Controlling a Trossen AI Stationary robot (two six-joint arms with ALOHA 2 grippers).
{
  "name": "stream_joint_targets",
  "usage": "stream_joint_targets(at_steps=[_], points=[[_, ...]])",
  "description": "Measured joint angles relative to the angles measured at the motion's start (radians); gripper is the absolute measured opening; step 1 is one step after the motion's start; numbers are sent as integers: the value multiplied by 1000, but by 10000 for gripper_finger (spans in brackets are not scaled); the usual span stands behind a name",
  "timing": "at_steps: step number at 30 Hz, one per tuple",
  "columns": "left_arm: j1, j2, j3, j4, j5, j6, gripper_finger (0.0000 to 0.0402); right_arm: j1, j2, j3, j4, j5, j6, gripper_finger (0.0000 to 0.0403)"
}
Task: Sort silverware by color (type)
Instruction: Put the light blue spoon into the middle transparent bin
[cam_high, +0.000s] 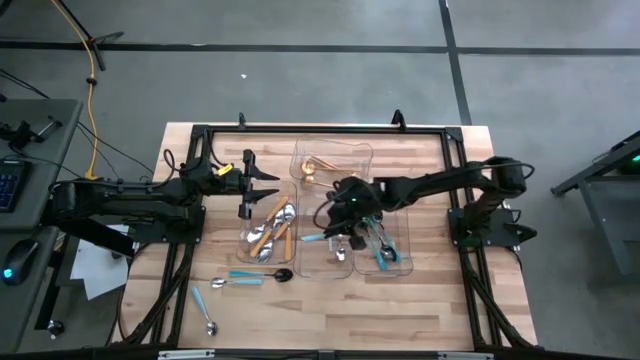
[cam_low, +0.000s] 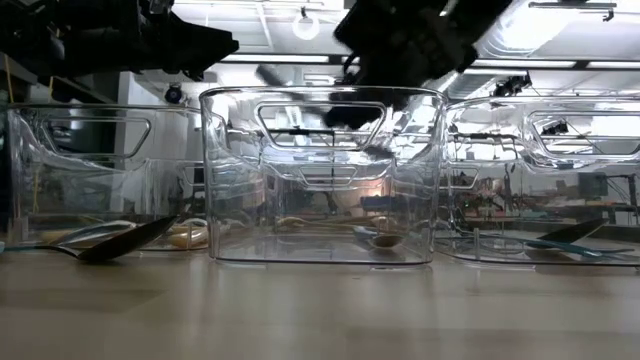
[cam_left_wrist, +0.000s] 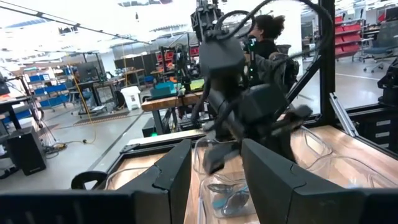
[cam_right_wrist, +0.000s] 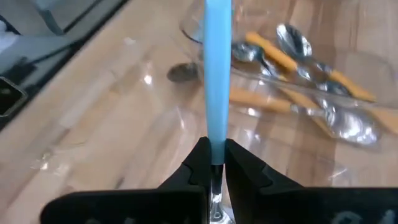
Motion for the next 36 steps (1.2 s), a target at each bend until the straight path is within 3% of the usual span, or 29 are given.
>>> stream_joint_targets(at_steps=[9, 19, 36], points=[[0, 0, 0, -10, 0, 1, 130, -9, 112, 74, -77, 4, 16, 20], [0, 0, 0, -10, 0, 0, 130, -9, 115, 75, -56, 135, 31, 20], [0, 0, 0, -8, 1, 16, 130, -9, 115, 75, -33, 187, 95, 34]])
